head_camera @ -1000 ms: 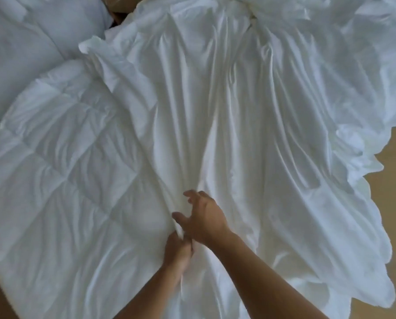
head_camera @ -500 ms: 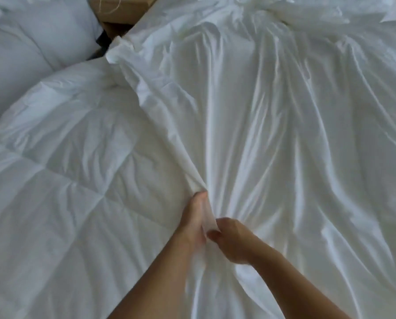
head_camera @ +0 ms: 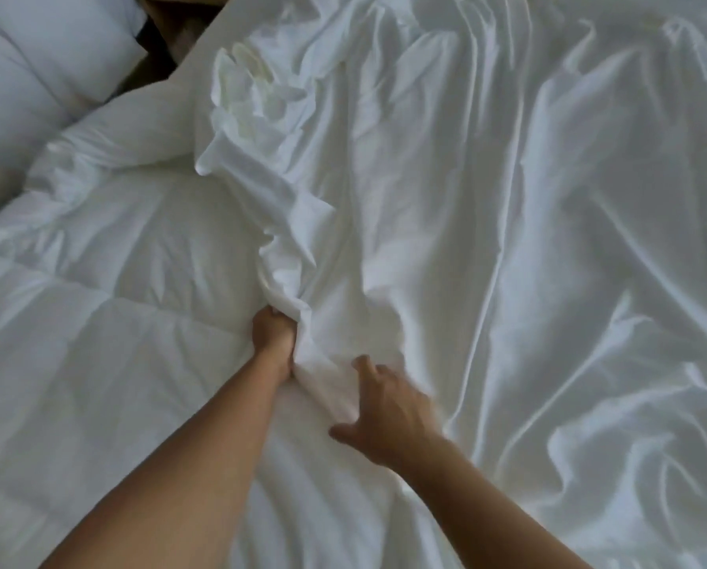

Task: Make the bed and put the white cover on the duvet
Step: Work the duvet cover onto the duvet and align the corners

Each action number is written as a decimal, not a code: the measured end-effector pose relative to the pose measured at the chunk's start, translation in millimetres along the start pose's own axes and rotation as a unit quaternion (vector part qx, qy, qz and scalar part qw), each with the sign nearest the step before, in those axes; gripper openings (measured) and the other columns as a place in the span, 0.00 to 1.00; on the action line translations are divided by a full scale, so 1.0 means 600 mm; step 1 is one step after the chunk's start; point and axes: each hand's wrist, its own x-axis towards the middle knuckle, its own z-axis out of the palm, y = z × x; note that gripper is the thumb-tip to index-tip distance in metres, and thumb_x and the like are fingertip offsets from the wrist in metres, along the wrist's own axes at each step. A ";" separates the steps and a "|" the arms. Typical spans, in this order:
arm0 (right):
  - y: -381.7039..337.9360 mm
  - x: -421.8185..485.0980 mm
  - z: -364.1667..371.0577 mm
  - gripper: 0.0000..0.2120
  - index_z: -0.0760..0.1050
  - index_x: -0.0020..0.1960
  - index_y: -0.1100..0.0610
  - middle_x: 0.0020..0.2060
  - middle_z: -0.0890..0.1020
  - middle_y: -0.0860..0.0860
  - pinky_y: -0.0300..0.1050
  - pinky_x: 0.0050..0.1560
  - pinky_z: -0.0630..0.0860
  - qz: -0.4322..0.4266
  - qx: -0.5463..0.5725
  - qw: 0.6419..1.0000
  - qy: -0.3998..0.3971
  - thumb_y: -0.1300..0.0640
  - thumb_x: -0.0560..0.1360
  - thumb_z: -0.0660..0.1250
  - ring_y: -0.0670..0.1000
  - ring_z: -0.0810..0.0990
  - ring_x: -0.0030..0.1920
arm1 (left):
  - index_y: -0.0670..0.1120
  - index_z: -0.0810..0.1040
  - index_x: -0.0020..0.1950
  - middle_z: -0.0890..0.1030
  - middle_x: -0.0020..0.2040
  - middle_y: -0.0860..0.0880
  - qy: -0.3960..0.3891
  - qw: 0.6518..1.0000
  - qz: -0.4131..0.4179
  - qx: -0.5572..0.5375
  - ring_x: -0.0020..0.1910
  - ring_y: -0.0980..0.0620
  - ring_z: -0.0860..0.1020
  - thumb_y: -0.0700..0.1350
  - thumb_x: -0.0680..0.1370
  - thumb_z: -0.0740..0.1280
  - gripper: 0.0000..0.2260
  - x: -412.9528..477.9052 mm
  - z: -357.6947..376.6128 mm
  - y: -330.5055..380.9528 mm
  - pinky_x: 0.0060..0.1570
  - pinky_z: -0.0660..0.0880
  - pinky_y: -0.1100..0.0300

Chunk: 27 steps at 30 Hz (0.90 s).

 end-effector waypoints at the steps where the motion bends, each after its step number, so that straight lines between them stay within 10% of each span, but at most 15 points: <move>1: -0.032 0.019 0.007 0.37 0.62 0.69 0.51 0.61 0.77 0.53 0.52 0.58 0.75 -0.012 0.009 1.000 -0.002 0.39 0.69 0.75 0.58 0.78 0.61 | 0.39 0.81 0.55 0.83 0.51 0.40 0.003 1.000 -0.004 0.002 0.50 0.40 0.82 0.47 0.81 0.65 0.12 0.006 -0.015 -0.001 0.51 0.80 0.47; 5: -0.113 0.087 0.067 0.37 0.61 0.72 0.54 0.68 0.71 0.57 0.57 0.65 0.69 0.050 0.010 0.998 -0.044 0.38 0.72 0.73 0.61 0.71 0.67 | 0.45 0.80 0.51 0.83 0.50 0.44 -0.011 0.998 -0.003 0.056 0.49 0.42 0.81 0.50 0.81 0.63 0.11 0.034 -0.069 0.003 0.52 0.80 0.48; 10: -0.139 0.137 0.106 0.47 0.57 0.75 0.55 0.70 0.66 0.59 0.58 0.69 0.63 0.190 0.030 0.981 0.000 0.27 0.68 0.68 0.62 0.66 0.71 | 0.45 0.79 0.51 0.81 0.51 0.42 0.008 0.948 0.192 0.256 0.55 0.38 0.79 0.47 0.76 0.69 0.08 0.093 -0.122 0.016 0.51 0.74 0.52; 15: -0.217 0.198 0.122 0.48 0.61 0.70 0.52 0.66 0.66 0.57 0.54 0.65 0.66 0.185 -0.038 0.978 0.092 0.29 0.62 0.76 0.60 0.68 0.65 | 0.64 0.47 0.81 0.41 0.83 0.50 -0.047 0.827 0.202 0.523 0.81 0.38 0.41 0.83 0.63 0.61 0.52 0.185 -0.243 0.005 0.73 0.42 0.31; 22: -0.266 0.267 0.099 0.62 0.53 0.75 0.55 0.70 0.61 0.58 0.58 0.72 0.61 0.335 -0.030 0.941 0.025 0.37 0.54 0.84 0.64 0.62 0.71 | 0.68 0.34 0.78 0.29 0.80 0.58 -0.164 0.783 0.139 0.584 0.81 0.43 0.35 0.85 0.54 0.63 0.61 0.286 -0.387 -0.013 0.65 0.48 0.17; 27: -0.400 0.308 0.165 0.56 0.56 0.79 0.50 0.79 0.55 0.60 0.63 0.76 0.48 0.160 -0.019 0.945 0.284 0.37 0.60 0.80 0.64 0.53 0.78 | 0.67 0.35 0.79 0.33 0.81 0.57 -0.199 0.734 0.172 0.626 0.80 0.35 0.37 0.84 0.60 0.59 0.56 0.329 -0.367 0.002 0.64 0.48 0.17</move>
